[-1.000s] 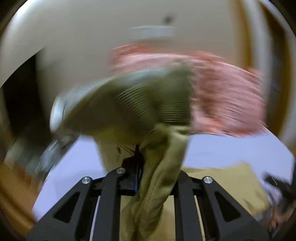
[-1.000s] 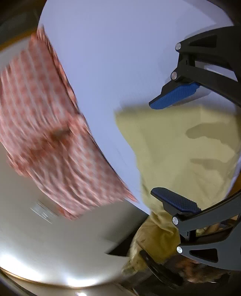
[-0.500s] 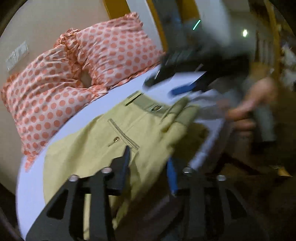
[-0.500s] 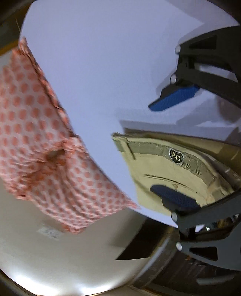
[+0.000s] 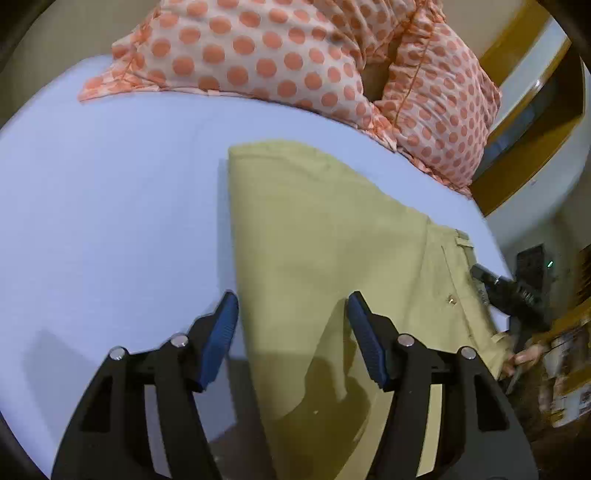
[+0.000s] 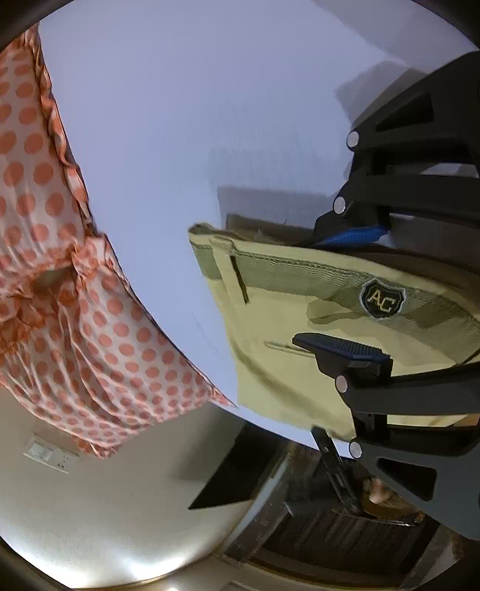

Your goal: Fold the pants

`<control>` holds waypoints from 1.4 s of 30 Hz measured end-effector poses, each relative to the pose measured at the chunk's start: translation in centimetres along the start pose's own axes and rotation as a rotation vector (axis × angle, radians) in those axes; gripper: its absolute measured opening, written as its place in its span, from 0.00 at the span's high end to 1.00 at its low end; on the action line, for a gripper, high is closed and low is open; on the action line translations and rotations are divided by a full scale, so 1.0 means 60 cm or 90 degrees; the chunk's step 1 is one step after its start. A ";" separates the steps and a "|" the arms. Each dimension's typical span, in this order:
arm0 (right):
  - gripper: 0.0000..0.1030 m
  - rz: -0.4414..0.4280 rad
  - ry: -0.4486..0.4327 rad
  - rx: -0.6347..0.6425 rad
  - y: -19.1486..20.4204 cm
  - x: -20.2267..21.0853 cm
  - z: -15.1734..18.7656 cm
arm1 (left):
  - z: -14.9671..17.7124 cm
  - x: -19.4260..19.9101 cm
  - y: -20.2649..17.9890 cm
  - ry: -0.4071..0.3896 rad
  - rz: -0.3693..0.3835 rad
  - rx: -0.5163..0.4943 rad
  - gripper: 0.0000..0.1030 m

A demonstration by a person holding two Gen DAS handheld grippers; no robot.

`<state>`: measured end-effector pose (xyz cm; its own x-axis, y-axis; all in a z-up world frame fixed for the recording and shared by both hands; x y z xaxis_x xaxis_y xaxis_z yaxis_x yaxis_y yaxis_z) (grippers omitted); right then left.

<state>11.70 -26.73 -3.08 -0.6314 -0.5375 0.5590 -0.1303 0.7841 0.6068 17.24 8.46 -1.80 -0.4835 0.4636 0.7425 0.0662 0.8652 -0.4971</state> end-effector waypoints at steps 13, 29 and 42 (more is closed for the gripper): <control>0.90 -0.140 -0.040 -0.070 0.024 0.003 -0.107 | -0.093 -0.018 -0.066 -0.025 -0.010 -0.051 0.92; 0.36 0.074 -0.015 0.033 0.031 -0.011 -0.124 | -0.087 -0.022 -0.110 -0.079 -0.038 -0.089 0.45; 0.01 0.285 -0.012 0.047 0.069 0.032 -0.031 | 0.025 -0.023 -0.133 -0.054 -0.154 -0.115 0.02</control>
<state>11.35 -25.10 1.58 -0.6522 -0.1357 0.7458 0.1050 0.9582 0.2662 16.04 0.66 0.46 -0.5743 0.2288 0.7860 0.0904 0.9720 -0.2170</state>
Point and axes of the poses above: each gripper's, at about its wrist camera, not at the fingertips, and x roughly against the way its jaws point, y to its left, z to its underside, the point moved 6 cm from there along -x, roughly the way its jaws point, and after that the axes turned 8 degrees about x, right-handed, at the moved point
